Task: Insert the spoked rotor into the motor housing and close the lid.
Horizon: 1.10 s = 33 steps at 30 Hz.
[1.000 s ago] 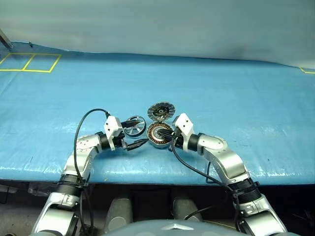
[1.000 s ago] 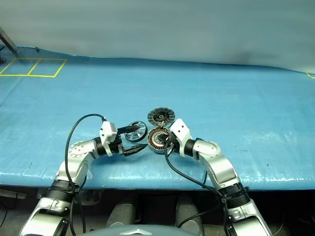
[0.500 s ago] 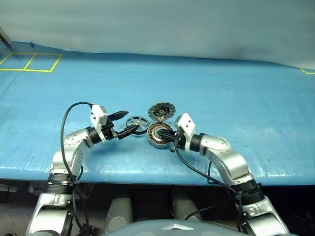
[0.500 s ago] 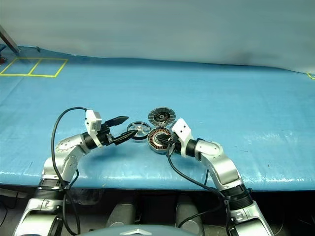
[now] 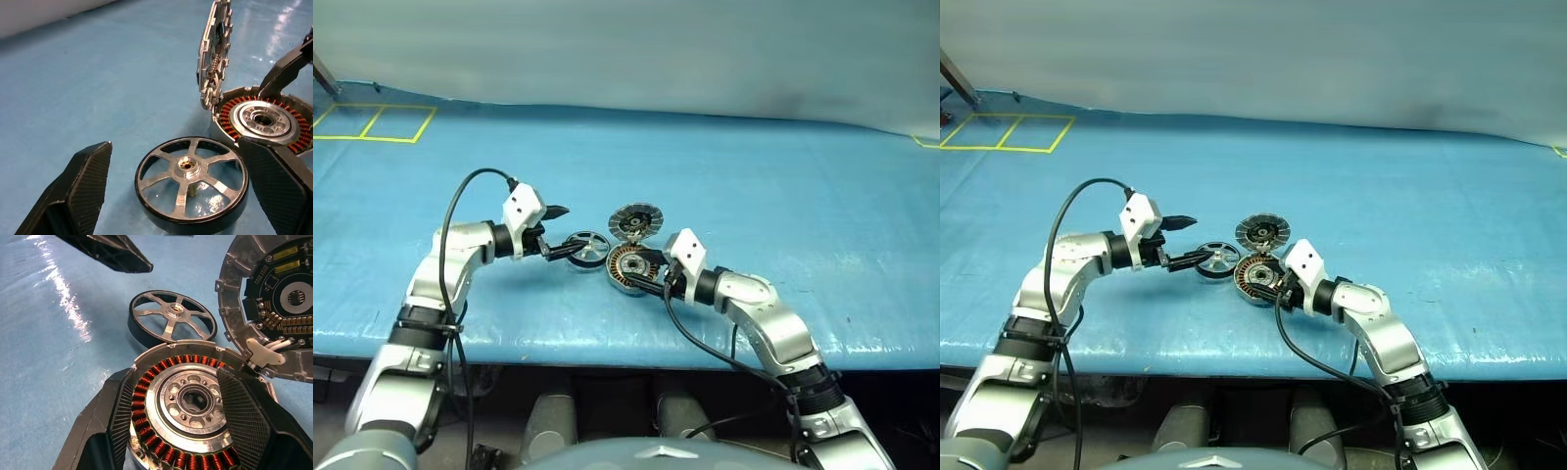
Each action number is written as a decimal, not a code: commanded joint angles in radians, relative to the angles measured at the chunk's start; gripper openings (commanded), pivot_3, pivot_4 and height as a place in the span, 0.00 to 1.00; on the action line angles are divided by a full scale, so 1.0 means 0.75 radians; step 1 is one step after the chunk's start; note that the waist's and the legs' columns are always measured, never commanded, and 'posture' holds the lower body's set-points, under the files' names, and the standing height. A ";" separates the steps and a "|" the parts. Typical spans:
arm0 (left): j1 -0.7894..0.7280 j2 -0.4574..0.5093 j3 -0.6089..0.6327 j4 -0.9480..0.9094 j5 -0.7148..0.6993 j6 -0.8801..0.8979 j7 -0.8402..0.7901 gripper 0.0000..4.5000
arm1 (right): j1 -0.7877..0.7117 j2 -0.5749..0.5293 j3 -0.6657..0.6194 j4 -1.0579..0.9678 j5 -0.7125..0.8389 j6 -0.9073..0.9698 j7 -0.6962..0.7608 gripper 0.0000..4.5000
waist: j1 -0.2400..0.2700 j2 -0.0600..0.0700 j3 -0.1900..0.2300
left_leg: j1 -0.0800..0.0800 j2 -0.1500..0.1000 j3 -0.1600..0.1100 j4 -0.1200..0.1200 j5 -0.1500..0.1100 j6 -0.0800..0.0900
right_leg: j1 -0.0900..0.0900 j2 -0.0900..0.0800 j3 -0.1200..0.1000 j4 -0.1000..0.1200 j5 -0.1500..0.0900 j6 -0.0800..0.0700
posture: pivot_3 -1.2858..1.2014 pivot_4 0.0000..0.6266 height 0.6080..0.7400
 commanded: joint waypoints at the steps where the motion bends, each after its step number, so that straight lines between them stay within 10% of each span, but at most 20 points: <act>1: -0.126 0.074 -0.070 0.032 0.088 -0.032 -0.108 1.00 | 0.015 -0.011 -0.025 -0.066 0.014 -0.030 0.003 0.63 | 0.001 0.000 0.000 | -0.001 0.000 0.000 -0.001 0.000 0.000 | -0.001 0.000 0.000 0.000 0.000 0.000 | 0.52 0.24 1.00; 33: -0.963 -0.110 -0.426 1.121 0.542 -0.964 -0.755 1.00 | 0.144 0.064 -0.025 -0.058 -0.006 -0.211 -0.085 0.63 | 0.004 -0.006 0.004 | -0.006 0.000 -0.003 0.003 0.000 0.001 | -0.003 0.002 0.000 0.001 -0.001 0.000 | 0.52 0.24 1.00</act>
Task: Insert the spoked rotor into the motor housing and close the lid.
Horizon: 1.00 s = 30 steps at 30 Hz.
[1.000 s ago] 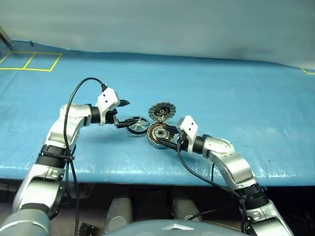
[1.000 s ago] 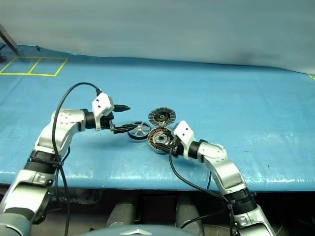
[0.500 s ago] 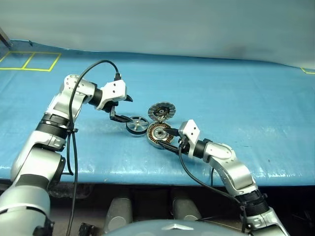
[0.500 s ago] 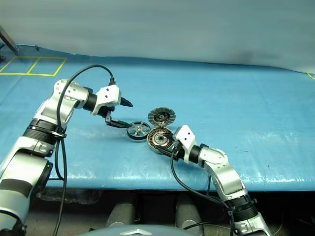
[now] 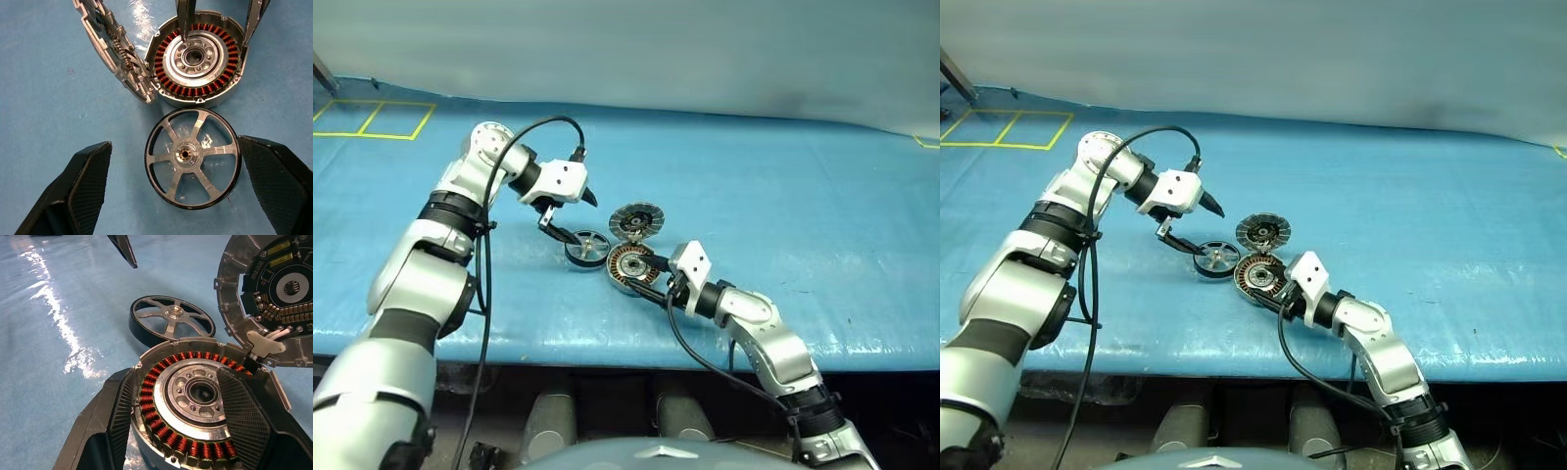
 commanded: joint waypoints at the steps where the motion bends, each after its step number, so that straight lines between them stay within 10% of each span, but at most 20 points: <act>1: -0.094 -0.021 -0.029 0.112 0.088 -0.132 0.002 1.00 | 0.008 0.009 -0.010 -0.050 -0.008 -0.039 -0.020 0.63 | 0.001 0.000 0.000 | 0.000 0.000 0.000 0.000 0.000 0.000 | 0.000 0.000 0.000 0.000 0.000 0.000 | 0.52 0.24 1.00; 30: -0.112 -0.123 -0.022 0.311 0.226 -0.352 0.038 1.00 | 0.069 0.028 -0.011 -0.106 -0.036 -0.058 -0.105 0.63 | 0.002 -0.001 0.000 | -0.002 0.000 -0.002 0.006 0.000 0.000 | 0.001 0.001 0.000 0.002 0.001 0.001 | 0.52 0.24 1.00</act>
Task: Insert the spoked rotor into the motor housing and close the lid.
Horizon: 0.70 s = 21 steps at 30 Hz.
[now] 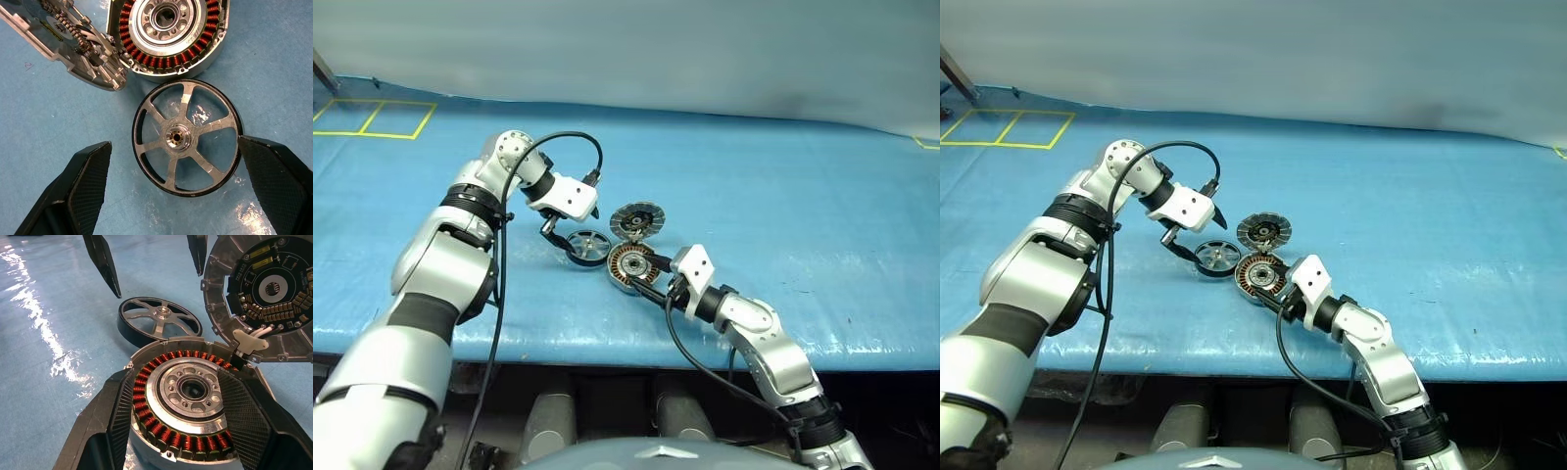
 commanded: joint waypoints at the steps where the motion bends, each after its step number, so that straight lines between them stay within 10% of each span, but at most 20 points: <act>1: -0.013 -0.010 0.020 -0.004 -0.001 -0.015 -0.008 1.00 | 0.006 0.008 -0.011 -0.050 0.003 -0.037 -0.007 0.63 | 0.000 0.000 0.000 | 0.000 0.000 0.000 0.000 0.000 0.000 | 0.000 0.000 0.000 0.000 0.000 0.000 | 0.52 0.24 1.00; 21: 0.045 -0.048 0.010 0.007 0.033 0.005 0.012 1.00 | 0.024 0.008 -0.013 -0.074 -0.002 -0.033 -0.036 0.63 | 0.000 0.000 0.000 | 0.000 0.000 -0.001 0.002 0.000 0.000 | 0.001 0.001 0.000 0.001 0.001 0.000 | 0.52 0.24 1.00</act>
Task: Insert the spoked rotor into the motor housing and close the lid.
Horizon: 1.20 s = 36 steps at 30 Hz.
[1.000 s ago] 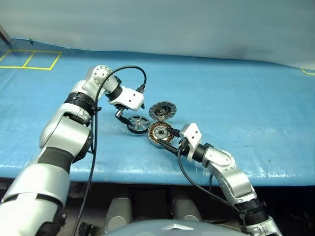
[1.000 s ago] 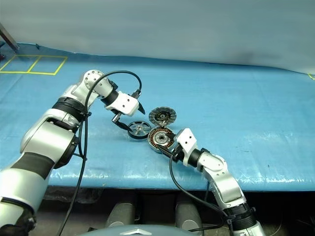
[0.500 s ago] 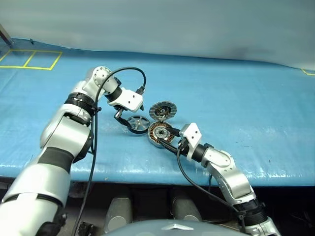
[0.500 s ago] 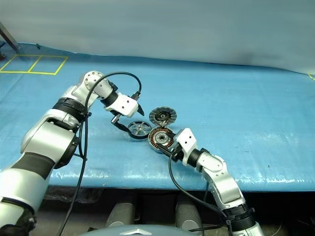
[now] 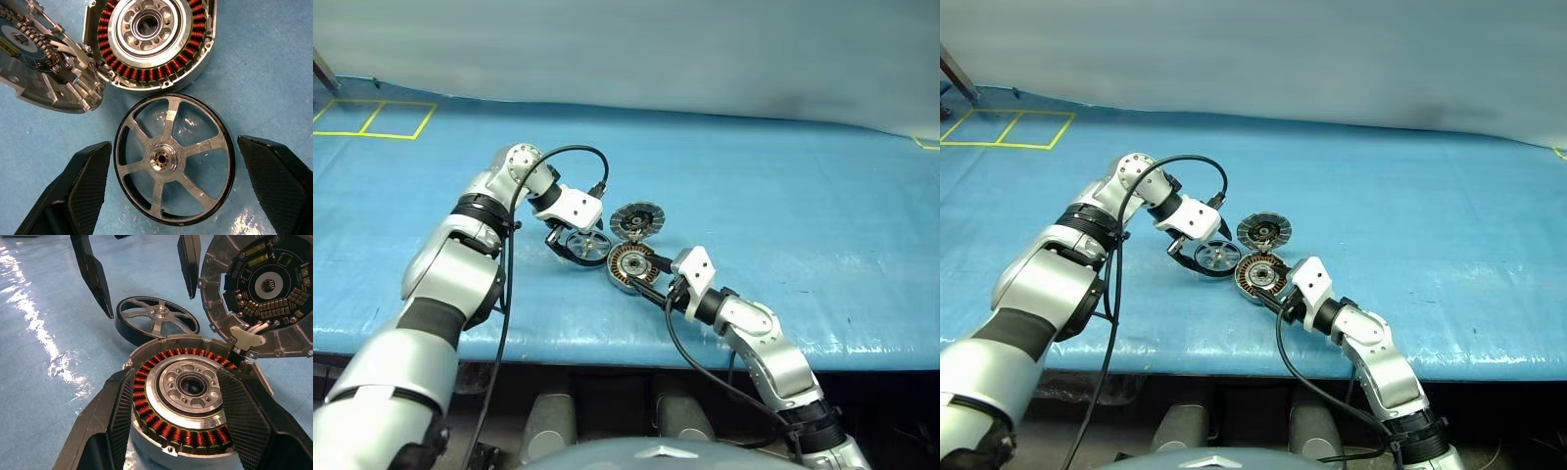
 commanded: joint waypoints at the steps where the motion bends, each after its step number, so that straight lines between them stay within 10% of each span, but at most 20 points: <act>1: 0.003 -0.003 0.007 0.001 0.014 0.004 0.010 0.91 | 0.001 0.004 -0.014 -0.063 -0.001 -0.029 -0.011 0.64 | 0.000 0.000 0.000 | 0.000 0.000 0.000 0.000 0.000 0.000 | 0.000 0.000 0.000 0.000 0.000 0.000 | 0.52 0.24 1.00; 3: 0.012 -0.002 0.000 0.000 0.027 0.003 0.025 0.80 | 0.002 0.004 -0.014 -0.063 -0.001 -0.030 -0.015 0.64 | 0.000 0.000 0.000 | 0.000 0.000 0.000 0.000 0.000 0.000 | 0.000 0.000 0.000 0.000 0.000 0.000 | 0.52 0.24 1.00; 30: 0.027 0.047 0.041 -0.021 -0.038 0.156 -0.090 0.80 | -0.029 0.005 -0.008 -0.027 -0.021 -0.033 -0.018 0.64 | -0.001 0.000 0.000 | 0.000 0.000 -0.002 0.002 0.000 0.000 | 0.001 0.002 0.000 0.001 0.001 -0.001 | 0.52 0.24 1.00; 36: 0.014 0.051 0.064 -0.032 -0.068 0.186 -0.090 0.98 | -0.032 0.007 -0.006 -0.021 -0.029 -0.033 -0.014 0.64 | -0.001 0.000 0.000 | 0.000 0.000 -0.002 0.002 0.000 0.000 | 0.001 0.002 0.000 0.001 0.001 -0.001 | 0.52 0.24 1.00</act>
